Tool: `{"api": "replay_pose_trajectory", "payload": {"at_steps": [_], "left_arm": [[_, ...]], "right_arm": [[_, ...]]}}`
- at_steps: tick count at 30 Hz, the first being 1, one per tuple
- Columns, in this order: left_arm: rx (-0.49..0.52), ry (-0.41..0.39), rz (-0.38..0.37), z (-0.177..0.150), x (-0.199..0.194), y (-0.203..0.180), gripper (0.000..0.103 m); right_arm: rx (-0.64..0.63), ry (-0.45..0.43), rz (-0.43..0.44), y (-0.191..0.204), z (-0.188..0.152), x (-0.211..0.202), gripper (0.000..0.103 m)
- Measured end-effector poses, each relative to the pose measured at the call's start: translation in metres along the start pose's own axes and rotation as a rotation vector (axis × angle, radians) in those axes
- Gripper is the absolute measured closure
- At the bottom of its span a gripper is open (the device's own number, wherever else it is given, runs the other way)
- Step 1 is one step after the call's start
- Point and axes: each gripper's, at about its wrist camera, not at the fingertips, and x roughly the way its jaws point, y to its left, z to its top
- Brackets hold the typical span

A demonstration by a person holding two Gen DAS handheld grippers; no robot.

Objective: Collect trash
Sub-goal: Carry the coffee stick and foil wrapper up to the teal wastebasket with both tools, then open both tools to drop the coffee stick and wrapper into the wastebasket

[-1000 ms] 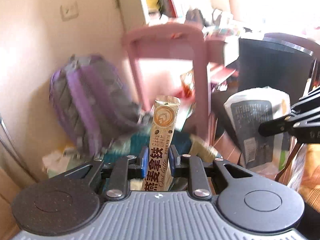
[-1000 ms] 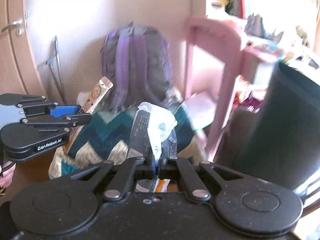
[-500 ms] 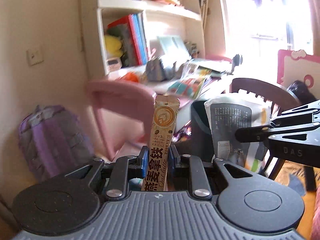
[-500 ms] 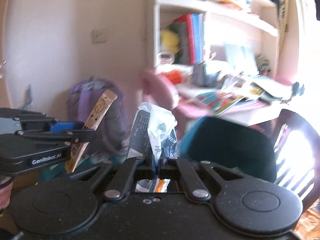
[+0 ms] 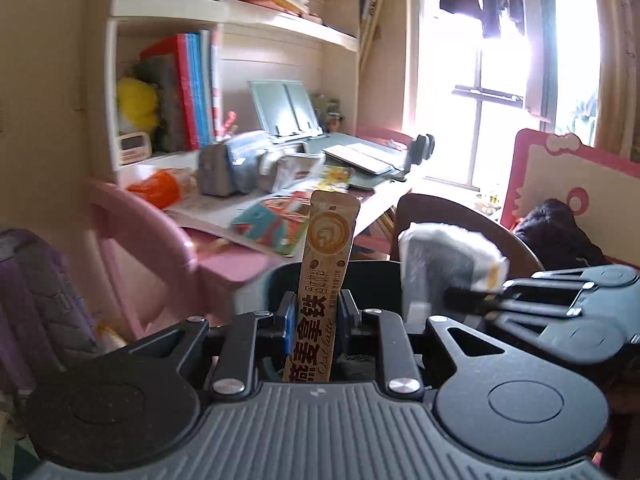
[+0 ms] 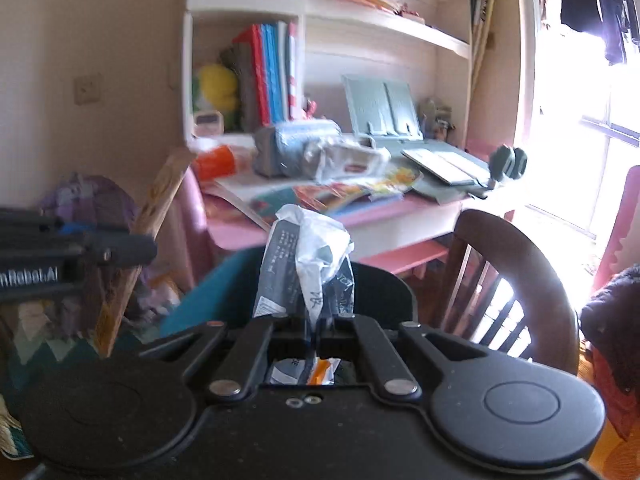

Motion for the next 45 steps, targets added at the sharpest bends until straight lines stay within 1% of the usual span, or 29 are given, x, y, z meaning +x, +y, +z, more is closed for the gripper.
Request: {"api": "replay_pose_trajectory", "payload": {"at_steps": [3,5,6,11,16,21,22,25,27,28,30,31,32,33,34,35,37,39,41,43,45], "left_arm": [[0.019,0.010,-0.007,0.007,0.022,-0.017,0.083],[0.015,0.027,-0.024,0.007,0.035,-0.023,0.083],[0.012,0.045,-0.029,0.006,0.043,-0.025,0.083],[0.031,0.116,-0.002,-0.002,0.083,-0.034,0.083],[0.020,0.227,0.019,-0.018,0.117,-0.029,0.083],[0.013,0.307,0.028,-0.027,0.133,-0.024,0.081],[0.012,0.318,0.035,-0.029,0.135,-0.024,0.081],[0.014,0.339,0.044,-0.031,0.137,-0.022,0.080],[0.010,0.334,0.038,-0.030,0.135,-0.020,0.078],[0.008,0.328,0.039,-0.029,0.133,-0.019,0.074],[0.004,0.318,0.032,-0.029,0.130,-0.018,0.059],[0.007,0.308,0.033,-0.029,0.128,-0.018,0.045],[0.012,0.295,0.039,-0.028,0.125,-0.019,0.040],[0.017,0.282,0.040,-0.028,0.121,-0.020,0.040],[0.022,0.278,0.033,-0.028,0.119,-0.020,0.040],[0.025,0.274,0.030,-0.027,0.116,-0.020,0.040],[0.030,0.261,0.036,-0.027,0.109,-0.021,0.039],[0.034,0.249,0.032,-0.026,0.101,-0.021,0.035],[0.039,0.233,0.042,-0.026,0.092,-0.020,0.029],[0.043,0.223,0.040,-0.026,0.083,-0.019,0.028],[0.040,0.211,0.044,-0.025,0.074,-0.017,0.028]], "right_arm": [[0.006,0.027,-0.006,-0.008,-0.008,0.013,0.102],[0.004,0.046,-0.004,-0.012,-0.013,0.020,0.102],[-0.005,0.056,-0.005,-0.013,-0.015,0.023,0.102],[-0.049,0.110,0.014,-0.010,-0.022,0.038,0.102],[-0.069,0.151,0.025,-0.008,-0.030,0.049,0.098],[-0.070,0.182,0.039,-0.010,-0.034,0.058,0.093],[-0.068,0.181,0.038,-0.010,-0.035,0.059,0.090],[-0.059,0.181,0.045,-0.010,-0.035,0.058,0.087],[-0.059,0.177,0.043,-0.010,-0.034,0.056,0.083],[-0.060,0.174,0.045,-0.010,-0.035,0.055,0.082],[-0.057,0.175,0.044,-0.010,-0.035,0.053,0.080],[-0.056,0.174,0.045,-0.010,-0.035,0.052,0.079],[-0.056,0.171,0.047,-0.010,-0.036,0.050,0.076],[-0.054,0.167,0.046,-0.010,-0.036,0.048,0.074],[-0.049,0.161,0.047,-0.010,-0.036,0.045,0.066],[-0.042,0.154,0.048,-0.010,-0.036,0.042,0.063],[-0.036,0.143,0.046,-0.010,-0.035,0.037,0.062],[-0.021,0.135,0.049,-0.011,-0.034,0.030,0.060],[-0.011,0.128,0.052,-0.010,-0.032,0.024,0.059],[-0.011,0.121,0.059,-0.009,-0.032,0.016,0.055],[-0.016,0.111,0.062,-0.006,-0.031,0.008,0.053]]}}
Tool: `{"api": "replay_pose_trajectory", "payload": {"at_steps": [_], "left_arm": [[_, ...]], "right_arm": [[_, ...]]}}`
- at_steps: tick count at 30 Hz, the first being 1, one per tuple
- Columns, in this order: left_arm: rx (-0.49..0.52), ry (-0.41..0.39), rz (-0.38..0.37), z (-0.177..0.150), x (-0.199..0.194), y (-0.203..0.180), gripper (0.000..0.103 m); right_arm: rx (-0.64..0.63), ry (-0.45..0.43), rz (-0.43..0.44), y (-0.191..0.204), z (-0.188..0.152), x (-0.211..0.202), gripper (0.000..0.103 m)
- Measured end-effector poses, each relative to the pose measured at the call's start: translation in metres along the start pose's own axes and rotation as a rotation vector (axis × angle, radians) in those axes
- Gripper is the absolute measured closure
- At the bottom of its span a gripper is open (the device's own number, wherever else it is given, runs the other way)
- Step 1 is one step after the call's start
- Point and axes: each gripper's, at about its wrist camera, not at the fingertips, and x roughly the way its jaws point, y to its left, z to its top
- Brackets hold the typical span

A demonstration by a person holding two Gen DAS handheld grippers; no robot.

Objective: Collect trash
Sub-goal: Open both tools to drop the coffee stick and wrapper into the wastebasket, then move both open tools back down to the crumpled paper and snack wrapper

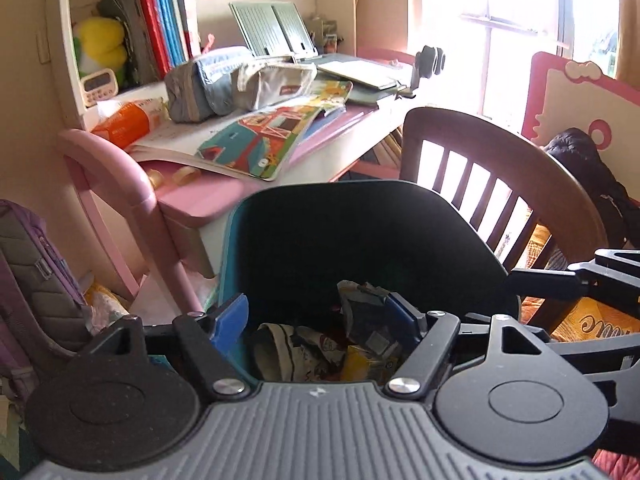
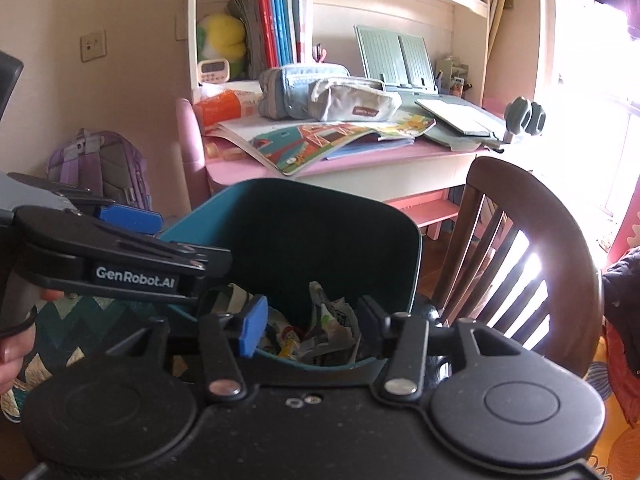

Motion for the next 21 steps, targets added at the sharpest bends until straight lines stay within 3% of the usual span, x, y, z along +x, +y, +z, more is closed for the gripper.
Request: {"api": "replay_pose_trajectory", "payload": {"at_steps": [12,21], "left_arm": [[-0.035,-0.066,-0.001,-0.016,-0.066,0.026,0.028],[-0.074,-0.103,0.029,-0.047,-0.118,0.072,0.022]], "right_arm": [[-0.040,-0.042,0.055,0.038,0.005,-0.047,0.048],[-0.124,-0.057,0.166,0.105,0.006,-0.069,0.044]]}}
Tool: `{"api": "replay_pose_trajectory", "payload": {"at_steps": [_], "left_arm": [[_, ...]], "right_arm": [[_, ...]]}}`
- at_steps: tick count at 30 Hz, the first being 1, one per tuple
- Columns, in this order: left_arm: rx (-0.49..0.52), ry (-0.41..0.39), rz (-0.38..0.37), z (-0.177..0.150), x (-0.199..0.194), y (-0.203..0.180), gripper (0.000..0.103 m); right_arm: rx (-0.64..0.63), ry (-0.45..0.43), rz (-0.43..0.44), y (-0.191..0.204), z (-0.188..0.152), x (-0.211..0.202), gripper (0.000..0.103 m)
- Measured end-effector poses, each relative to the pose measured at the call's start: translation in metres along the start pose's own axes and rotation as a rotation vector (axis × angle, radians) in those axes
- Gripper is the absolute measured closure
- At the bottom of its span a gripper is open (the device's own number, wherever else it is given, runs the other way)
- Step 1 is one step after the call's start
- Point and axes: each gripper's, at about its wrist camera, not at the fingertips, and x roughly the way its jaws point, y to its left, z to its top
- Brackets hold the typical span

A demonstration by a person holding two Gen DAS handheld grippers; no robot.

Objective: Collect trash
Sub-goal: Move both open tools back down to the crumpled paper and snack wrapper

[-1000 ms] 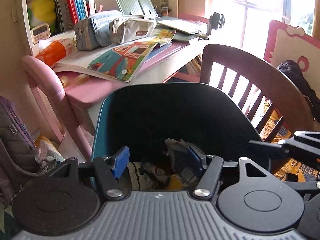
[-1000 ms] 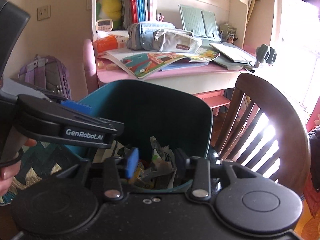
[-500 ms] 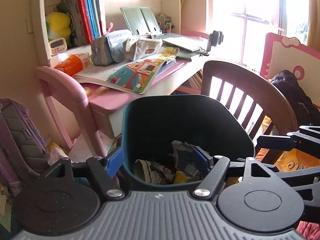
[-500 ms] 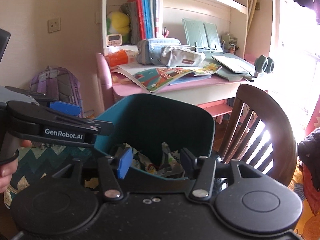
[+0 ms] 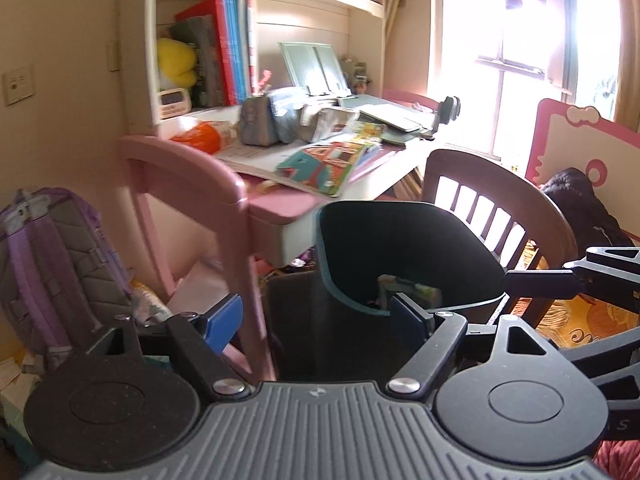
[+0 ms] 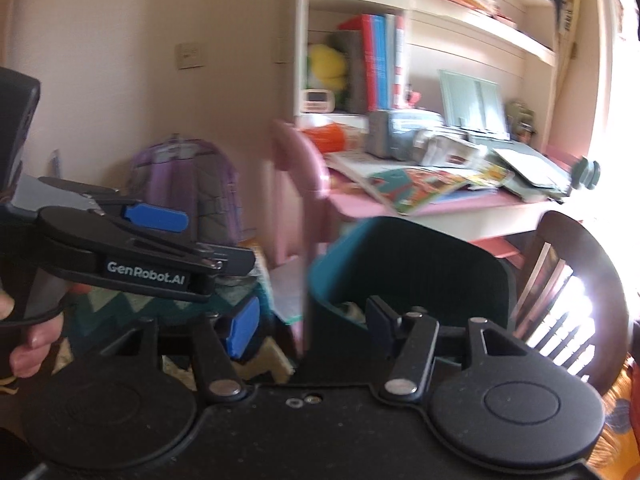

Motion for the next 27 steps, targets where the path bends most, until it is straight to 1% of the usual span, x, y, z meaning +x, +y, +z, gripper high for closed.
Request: {"api": "replay_pose_trajectory", "payload": {"at_steps": [6,8,13,17,22,24,26,27], "left_arm": [[-0.029,-0.004,0.051,-0.026,-0.032,0.050,0.022],[-0.037,0.000,0.068,-0.038,-0.042,0.068,0.020],[-0.053,0.020,0.110,-0.072,-0.063,0.110,0.020],[-0.093,0.049,0.149,-0.104,-0.072,0.145,0.019],[-0.147,0.083,0.162,-0.145,-0.075,0.193,0.018],[-0.163,0.097,0.178,-0.164,-0.073,0.211,0.014],[-0.175,0.100,0.189,-0.183,-0.070,0.228,0.006],[-0.184,0.102,0.199,-0.194,-0.069,0.236,0.006]], "right_arm": [[-0.049,0.026,0.090,0.057,-0.001,0.013,0.044],[-0.061,0.038,0.120,0.077,-0.004,0.019,0.044],[-0.072,0.089,0.203,0.125,-0.015,0.047,0.044],[-0.077,0.157,0.273,0.162,-0.032,0.079,0.044],[-0.079,0.239,0.340,0.208,-0.062,0.121,0.044],[-0.073,0.283,0.361,0.227,-0.077,0.140,0.044],[-0.071,0.326,0.374,0.245,-0.093,0.155,0.044],[-0.074,0.346,0.375,0.254,-0.100,0.164,0.044]]}}
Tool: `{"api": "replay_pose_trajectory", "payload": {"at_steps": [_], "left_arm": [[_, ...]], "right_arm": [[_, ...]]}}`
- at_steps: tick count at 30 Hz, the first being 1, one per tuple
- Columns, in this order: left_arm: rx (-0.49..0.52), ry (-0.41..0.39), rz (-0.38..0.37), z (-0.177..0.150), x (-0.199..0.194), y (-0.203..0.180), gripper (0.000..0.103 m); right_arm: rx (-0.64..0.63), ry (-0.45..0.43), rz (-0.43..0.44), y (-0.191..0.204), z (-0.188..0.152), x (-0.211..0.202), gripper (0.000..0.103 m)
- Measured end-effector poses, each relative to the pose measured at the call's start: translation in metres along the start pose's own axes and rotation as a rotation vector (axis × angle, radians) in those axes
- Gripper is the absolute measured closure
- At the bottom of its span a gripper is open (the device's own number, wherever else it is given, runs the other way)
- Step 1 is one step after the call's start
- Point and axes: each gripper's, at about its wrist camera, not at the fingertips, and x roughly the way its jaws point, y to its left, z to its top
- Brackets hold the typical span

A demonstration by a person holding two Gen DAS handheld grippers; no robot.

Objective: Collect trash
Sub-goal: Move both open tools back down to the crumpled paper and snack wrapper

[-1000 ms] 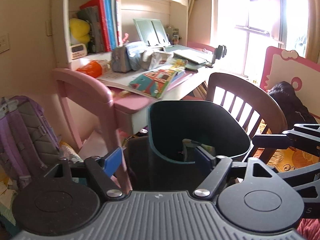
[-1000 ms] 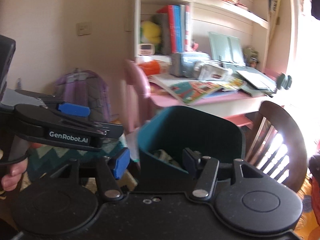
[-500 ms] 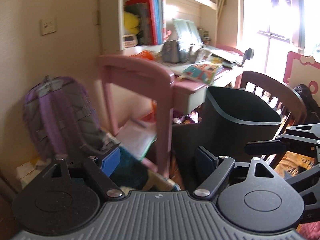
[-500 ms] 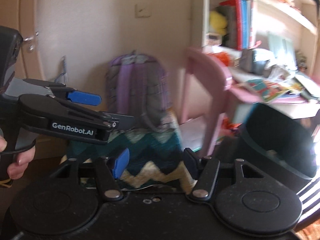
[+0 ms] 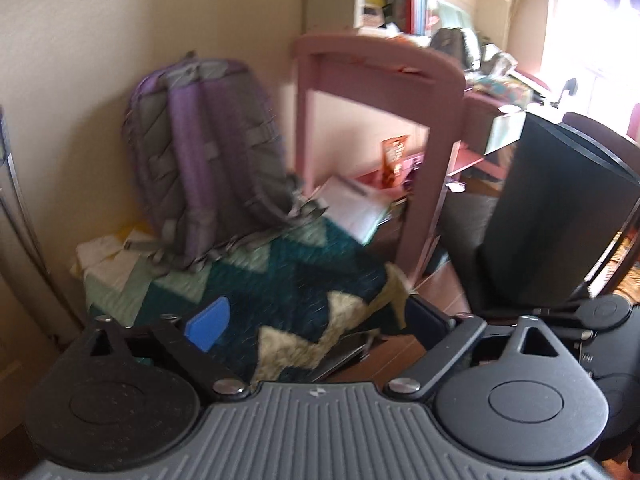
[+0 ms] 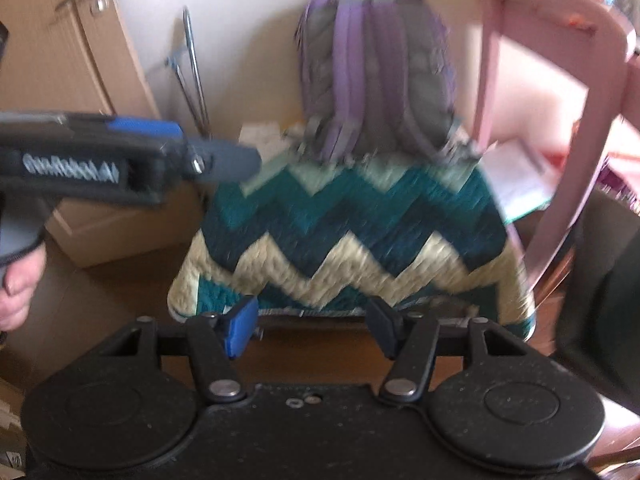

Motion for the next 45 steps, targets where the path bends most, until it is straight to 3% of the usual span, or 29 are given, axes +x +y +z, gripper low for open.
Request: {"api": "replay_pose_trajectory", "payload": {"at_steps": [6,11,17,23,25,29,32,38,45], "left_arm": [[-0.072,0.053,0.018,-0.047,0.041,0.054,0.004],[-0.085,0.164,0.033,-0.094,0.092,0.094,0.003],[0.038,0.284,0.024,-0.166,0.154,0.119,0.003],[0.184,0.399,-0.008,-0.238,0.205,0.117,0.003],[0.249,0.433,-0.037,-0.261,0.221,0.110,0.003],[0.321,0.526,-0.099,-0.306,0.253,0.100,0.003],[0.267,0.618,-0.135,-0.333,0.279,0.101,0.003],[0.066,0.769,-0.152,-0.384,0.333,0.113,0.003],[-0.028,0.851,-0.211,-0.421,0.379,0.100,0.003]], "right_arm": [[0.033,0.095,0.017,0.020,-0.027,0.076,0.044],[0.082,0.207,0.021,0.020,-0.057,0.143,0.044],[0.124,0.345,0.005,0.008,-0.095,0.217,0.044],[0.236,0.487,-0.015,-0.015,-0.131,0.281,0.044],[0.208,0.532,-0.002,-0.014,-0.145,0.299,0.044],[-0.024,0.616,0.041,0.008,-0.179,0.328,0.044],[-0.132,0.671,0.072,0.022,-0.209,0.344,0.044],[-0.168,0.765,0.117,0.030,-0.256,0.379,0.044],[-0.157,0.829,0.168,0.035,-0.290,0.423,0.044]]}}
